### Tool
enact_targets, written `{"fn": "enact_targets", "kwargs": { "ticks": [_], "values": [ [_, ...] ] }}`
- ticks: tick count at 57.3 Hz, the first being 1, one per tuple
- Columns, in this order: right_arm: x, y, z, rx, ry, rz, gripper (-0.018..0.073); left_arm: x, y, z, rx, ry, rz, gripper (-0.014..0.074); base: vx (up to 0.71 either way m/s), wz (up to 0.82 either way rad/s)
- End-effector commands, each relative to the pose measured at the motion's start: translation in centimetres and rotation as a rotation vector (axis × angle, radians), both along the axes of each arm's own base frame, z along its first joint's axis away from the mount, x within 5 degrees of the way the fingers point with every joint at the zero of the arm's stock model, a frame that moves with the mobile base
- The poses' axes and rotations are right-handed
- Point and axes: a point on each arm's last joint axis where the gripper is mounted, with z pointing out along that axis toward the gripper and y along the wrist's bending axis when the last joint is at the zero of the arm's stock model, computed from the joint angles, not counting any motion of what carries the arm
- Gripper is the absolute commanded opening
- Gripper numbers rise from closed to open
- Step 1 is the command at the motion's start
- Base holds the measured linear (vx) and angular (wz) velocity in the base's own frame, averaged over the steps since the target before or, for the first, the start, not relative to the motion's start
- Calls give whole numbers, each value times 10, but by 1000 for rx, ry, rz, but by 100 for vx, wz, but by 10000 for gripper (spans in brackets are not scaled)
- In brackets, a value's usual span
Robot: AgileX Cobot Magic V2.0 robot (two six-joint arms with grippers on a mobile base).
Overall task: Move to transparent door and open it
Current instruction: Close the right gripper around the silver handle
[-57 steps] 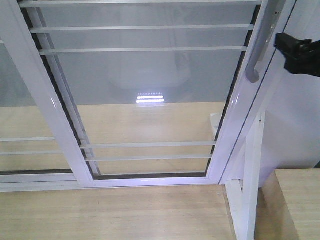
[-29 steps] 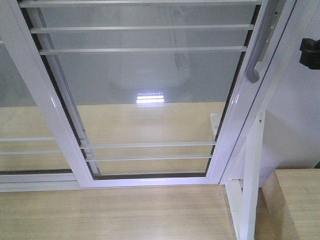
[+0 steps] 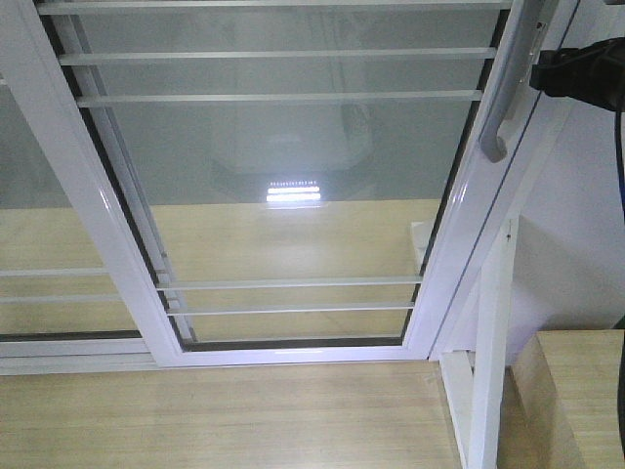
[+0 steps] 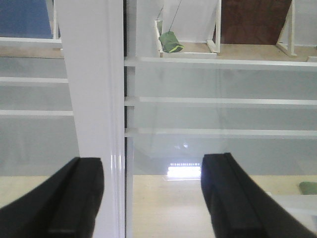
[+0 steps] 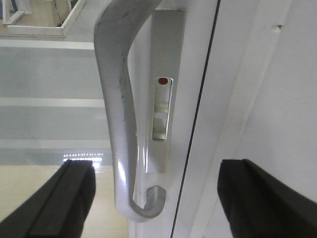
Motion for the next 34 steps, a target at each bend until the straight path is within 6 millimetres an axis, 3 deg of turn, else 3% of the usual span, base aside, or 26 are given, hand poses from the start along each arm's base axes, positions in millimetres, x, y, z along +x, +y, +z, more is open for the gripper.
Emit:
{"fn": "enact_targets", "kwargs": {
  "ticks": [1,11,17,24,34],
  "values": [
    [14,-1,28,-12,-157,-5,558,-1,0,22,-17,-124,11,542,0,0],
    [37,0,25,-8,-158,-5,557,-1,0,22,-18,-120,11,542,0,0],
    [47,12,24,-13,-160,28,551,-1,0,22,-18,-119,11,542,0,0],
    [54,27,23,-34,-164,75,539,-1,0,21,-18,-116,11,542,0,0],
    [60,31,17,-18,-174,76,522,-1,0,21,-18,-116,11,542,0,0]
  ]
}}
